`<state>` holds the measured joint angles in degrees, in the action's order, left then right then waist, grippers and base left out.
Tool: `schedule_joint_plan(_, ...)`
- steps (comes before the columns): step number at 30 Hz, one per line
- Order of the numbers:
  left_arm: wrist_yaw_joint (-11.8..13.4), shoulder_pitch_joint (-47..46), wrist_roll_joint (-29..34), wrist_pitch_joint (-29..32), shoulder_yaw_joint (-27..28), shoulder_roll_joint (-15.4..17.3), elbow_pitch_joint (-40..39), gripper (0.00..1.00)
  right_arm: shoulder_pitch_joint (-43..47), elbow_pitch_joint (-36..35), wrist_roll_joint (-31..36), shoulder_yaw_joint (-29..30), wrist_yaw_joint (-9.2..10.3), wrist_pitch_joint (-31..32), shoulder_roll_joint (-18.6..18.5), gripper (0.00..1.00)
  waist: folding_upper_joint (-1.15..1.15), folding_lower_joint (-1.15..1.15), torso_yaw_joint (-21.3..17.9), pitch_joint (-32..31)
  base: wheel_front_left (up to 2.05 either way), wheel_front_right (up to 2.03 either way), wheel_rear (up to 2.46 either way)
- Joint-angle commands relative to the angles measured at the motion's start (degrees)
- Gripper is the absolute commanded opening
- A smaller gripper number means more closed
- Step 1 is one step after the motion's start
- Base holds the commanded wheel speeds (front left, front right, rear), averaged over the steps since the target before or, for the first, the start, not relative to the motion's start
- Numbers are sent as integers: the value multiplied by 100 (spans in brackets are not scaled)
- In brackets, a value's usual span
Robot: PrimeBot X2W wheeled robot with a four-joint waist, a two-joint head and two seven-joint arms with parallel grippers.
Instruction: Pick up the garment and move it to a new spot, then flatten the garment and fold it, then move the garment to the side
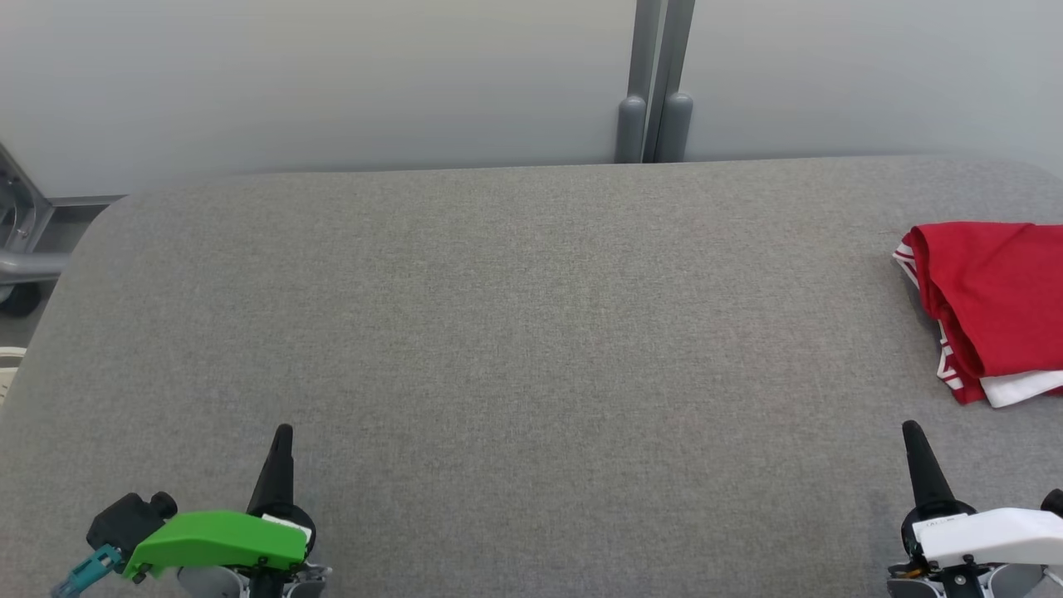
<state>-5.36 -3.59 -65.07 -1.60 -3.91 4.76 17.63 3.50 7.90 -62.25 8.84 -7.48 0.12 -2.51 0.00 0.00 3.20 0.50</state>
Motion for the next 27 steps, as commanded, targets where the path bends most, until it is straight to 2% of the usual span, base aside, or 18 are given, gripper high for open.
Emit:
schedule_joint_plan(1,-40,-162,-136,23,36,9,-62,0,36,-93,-137,29,-2,28,-37,0,0,0,-5,-1,0,0,0)
schedule_joint_plan(27,-127,-374,-1386,401,126,-89,-76,0,136,-319,-1587,187,-2,239,-61,0,0,0,-130,-20,0,0,0)
